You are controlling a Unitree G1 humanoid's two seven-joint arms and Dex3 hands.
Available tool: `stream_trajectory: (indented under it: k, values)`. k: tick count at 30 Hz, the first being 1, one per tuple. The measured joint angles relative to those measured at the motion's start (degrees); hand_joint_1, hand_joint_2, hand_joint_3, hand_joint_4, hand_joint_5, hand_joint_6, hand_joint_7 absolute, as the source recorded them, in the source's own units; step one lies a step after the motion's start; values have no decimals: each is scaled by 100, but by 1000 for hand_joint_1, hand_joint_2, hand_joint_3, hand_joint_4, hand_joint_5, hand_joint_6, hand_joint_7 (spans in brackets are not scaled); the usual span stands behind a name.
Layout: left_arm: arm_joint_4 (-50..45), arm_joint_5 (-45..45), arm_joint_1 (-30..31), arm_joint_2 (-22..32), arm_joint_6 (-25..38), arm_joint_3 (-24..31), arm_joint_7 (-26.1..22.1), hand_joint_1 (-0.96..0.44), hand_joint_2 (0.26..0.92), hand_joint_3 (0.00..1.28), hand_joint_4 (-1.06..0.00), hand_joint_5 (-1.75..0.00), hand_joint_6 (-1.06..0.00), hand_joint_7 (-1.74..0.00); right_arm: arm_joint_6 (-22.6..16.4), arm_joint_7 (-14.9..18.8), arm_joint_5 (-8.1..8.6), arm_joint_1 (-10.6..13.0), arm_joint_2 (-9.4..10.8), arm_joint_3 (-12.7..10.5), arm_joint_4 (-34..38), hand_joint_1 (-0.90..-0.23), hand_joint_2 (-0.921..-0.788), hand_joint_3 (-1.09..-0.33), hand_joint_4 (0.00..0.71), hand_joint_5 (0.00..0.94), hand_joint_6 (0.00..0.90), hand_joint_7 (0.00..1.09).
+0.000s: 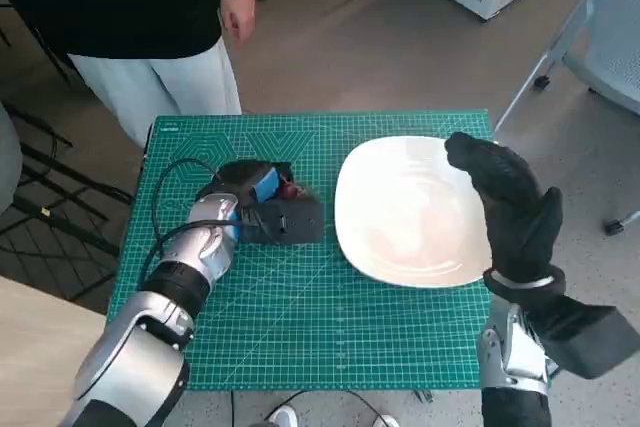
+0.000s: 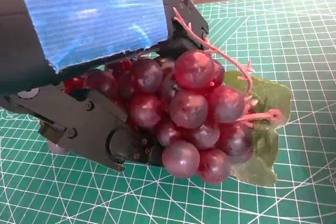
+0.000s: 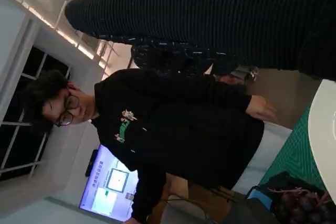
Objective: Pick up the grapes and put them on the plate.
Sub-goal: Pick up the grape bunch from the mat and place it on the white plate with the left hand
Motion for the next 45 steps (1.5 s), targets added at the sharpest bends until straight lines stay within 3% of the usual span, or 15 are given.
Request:
stream_trajectory:
  k: [8,17,28,34,45]
  values:
    - [-513,-5,125,101,138,33,-162,2,921,134,-583,-1412,-609,-1047,-6,14,8,-8,-1,-4,9,-655,-921,-715,285,2,215,44]
    - [-2041,-6,696,484,315,148,-584,5,921,167,-508,-1525,-626,-992,6,14,11,-58,-9,-6,-9,-652,-921,-717,285,1,215,46]
    - [-4265,-5,1219,1087,554,626,-1006,2,921,166,-565,-1396,-551,-1137,20,18,18,-104,-14,-8,-29,-648,-921,-718,285,1,214,47]
    - [-5332,-15,1457,1333,642,984,-1136,2,921,152,-592,-1371,-556,-1126,20,29,18,-122,-15,-9,-11,-647,-921,-719,285,1,213,47]
    - [-6385,50,1659,1475,747,1393,-1185,2,921,136,-615,-1210,-550,-1268,20,32,17,-166,-13,-5,-11,-642,-921,-721,285,1,213,49]
